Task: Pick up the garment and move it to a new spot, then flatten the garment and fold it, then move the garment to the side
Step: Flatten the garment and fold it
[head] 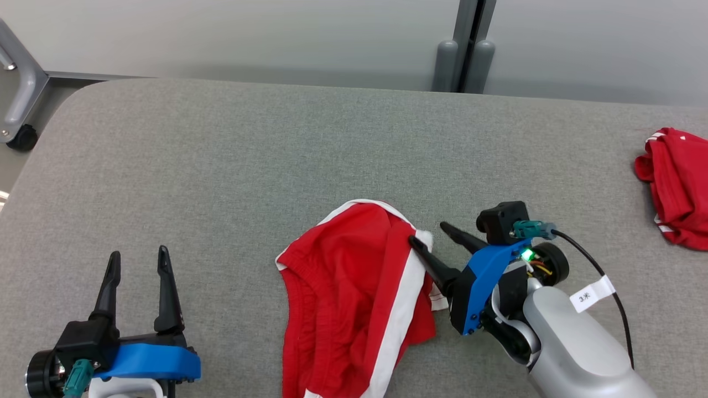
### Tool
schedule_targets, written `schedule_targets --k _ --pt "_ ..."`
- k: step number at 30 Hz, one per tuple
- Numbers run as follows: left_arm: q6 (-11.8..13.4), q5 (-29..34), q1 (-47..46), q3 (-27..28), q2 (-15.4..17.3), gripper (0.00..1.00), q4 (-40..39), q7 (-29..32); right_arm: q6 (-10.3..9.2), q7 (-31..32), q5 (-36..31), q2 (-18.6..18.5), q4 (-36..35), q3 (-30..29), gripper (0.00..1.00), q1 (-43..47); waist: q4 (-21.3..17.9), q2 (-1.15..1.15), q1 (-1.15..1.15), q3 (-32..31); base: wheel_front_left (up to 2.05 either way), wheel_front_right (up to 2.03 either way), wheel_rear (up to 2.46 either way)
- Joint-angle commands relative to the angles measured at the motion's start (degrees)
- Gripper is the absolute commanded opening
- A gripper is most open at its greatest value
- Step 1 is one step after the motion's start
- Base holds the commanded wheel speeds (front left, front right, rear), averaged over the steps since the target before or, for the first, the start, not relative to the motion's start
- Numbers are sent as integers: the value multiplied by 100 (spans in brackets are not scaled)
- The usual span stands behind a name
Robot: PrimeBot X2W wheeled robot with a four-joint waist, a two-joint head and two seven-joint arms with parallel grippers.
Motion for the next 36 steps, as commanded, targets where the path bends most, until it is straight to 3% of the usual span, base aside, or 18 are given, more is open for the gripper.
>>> schedule_targets --k 1,6,8,9,10,22,30,36 --pt "-11 -1 -81 -33 -16 100 9 -25 1 42 124 17 88 53 100 -41 22 0 0 15 0 0 0" --pt "-4 -17 -82 -51 -19 100 22 -25 1 125 628 75 308 221 100 -48 65 0 0 28 0 0 0" --pt "7 -28 -74 -48 -19 100 25 -25 1 160 852 89 356 286 47 -32 58 0 0 26 0 0 0" --pt "11 -34 -71 -56 -21 100 26 -25 1 161 922 92 366 317 13 -32 55 0 0 25 0 0 0" --pt "17 -38 -67 -58 -22 100 29 -25 1 163 1021 101 383 342 0 -24 46 0 0 13 0 0 0" --pt "42 -1 109 -13 -24 100 28 -25 1 -921 1185 -268 6 294 0 414 -248 0 0 -256 0 0 0" --pt "49 -17 286 12 -25 100 0 -25 1 -1131 1091 -418 -935 -604 0 1723 -612 0 0 -382 0 0 0" --pt "118 -38 313 -40 -25 100 -77 -25 1 -798 882 -171 -1661 -1574 0 2941 -793 0 0 -371 0 0 0"
